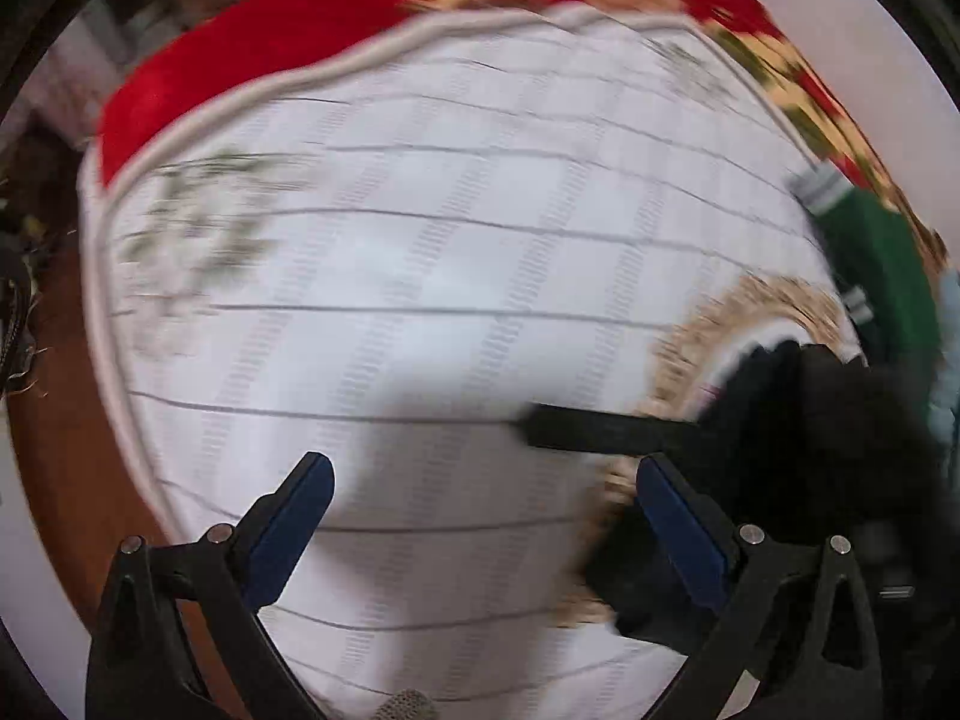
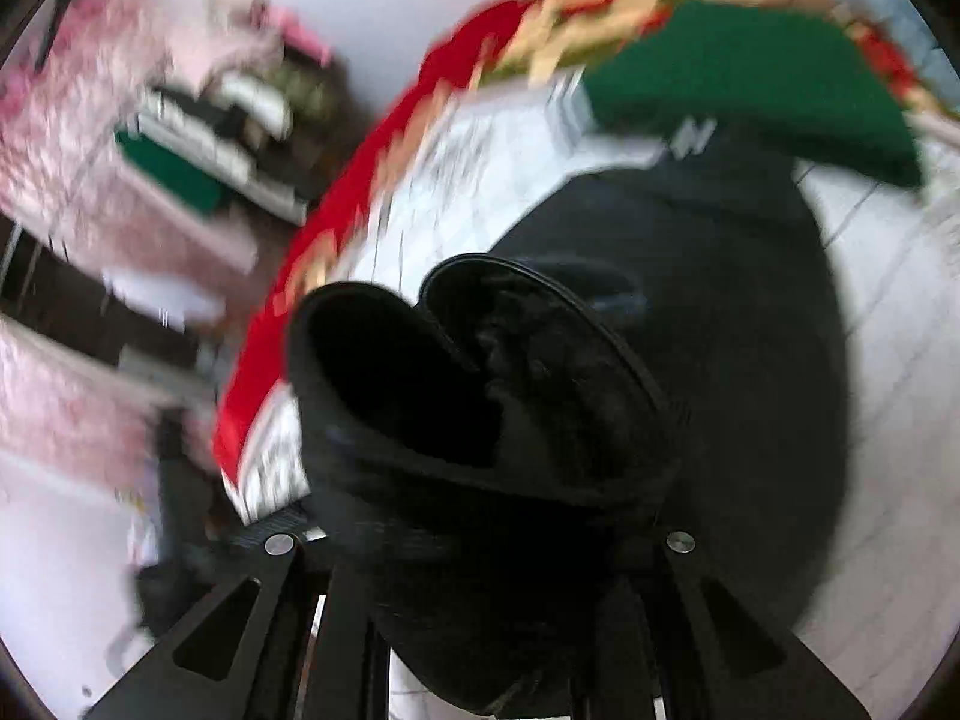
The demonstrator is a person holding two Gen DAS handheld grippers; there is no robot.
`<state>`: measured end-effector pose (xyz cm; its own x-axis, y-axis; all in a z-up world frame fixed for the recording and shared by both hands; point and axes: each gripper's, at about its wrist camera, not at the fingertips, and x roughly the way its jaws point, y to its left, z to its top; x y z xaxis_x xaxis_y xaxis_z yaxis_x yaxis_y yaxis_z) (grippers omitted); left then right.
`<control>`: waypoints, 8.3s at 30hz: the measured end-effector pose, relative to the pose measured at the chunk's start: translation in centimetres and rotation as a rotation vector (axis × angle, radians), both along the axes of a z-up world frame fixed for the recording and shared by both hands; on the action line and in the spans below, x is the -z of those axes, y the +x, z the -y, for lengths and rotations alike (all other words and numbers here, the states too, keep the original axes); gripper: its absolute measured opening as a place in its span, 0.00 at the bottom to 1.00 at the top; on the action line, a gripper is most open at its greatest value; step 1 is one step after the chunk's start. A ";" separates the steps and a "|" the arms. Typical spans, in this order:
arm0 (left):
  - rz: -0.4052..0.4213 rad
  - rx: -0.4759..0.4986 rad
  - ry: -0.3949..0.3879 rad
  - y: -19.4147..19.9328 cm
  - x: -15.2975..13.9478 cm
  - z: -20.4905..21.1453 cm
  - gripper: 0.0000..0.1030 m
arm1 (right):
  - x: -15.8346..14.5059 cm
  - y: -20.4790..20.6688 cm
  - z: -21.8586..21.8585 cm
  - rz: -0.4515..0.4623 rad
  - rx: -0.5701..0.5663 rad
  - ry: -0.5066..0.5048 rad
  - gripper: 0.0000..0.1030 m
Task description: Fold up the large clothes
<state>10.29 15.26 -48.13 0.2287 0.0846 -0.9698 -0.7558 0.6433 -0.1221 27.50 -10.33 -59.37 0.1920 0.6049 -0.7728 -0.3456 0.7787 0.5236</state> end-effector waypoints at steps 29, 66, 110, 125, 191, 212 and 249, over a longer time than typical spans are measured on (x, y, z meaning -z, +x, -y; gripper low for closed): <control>-0.105 0.274 0.096 14.7 9.6 6.1 1.00 | 9.0 8.2 4.5 -0.440 0.057 -0.241 0.36; -0.127 0.397 0.158 13.7 9.6 10.5 1.00 | 10.0 3.7 7.2 -0.460 0.010 -0.443 0.36; 0.318 0.027 -0.141 9.3 2.0 0.4 0.21 | 6.9 6.0 6.0 -0.515 0.135 0.503 0.33; 0.461 0.174 -0.148 25.7 -11.6 1.5 0.21 | -13.7 16.6 11.6 -0.346 0.185 0.583 0.33; 0.456 0.825 0.363 12.0 -43.7 18.9 0.98 | -58.6 -11.4 11.2 0.385 0.727 -0.630 1.00; 0.493 0.810 0.365 6.8 -48.7 20.6 0.98 | -67.9 -19.9 12.4 0.493 0.701 -0.617 1.00; 0.521 0.786 0.392 4.8 -50.3 20.8 0.98 | -68.6 -20.7 13.4 0.496 0.689 -0.584 1.00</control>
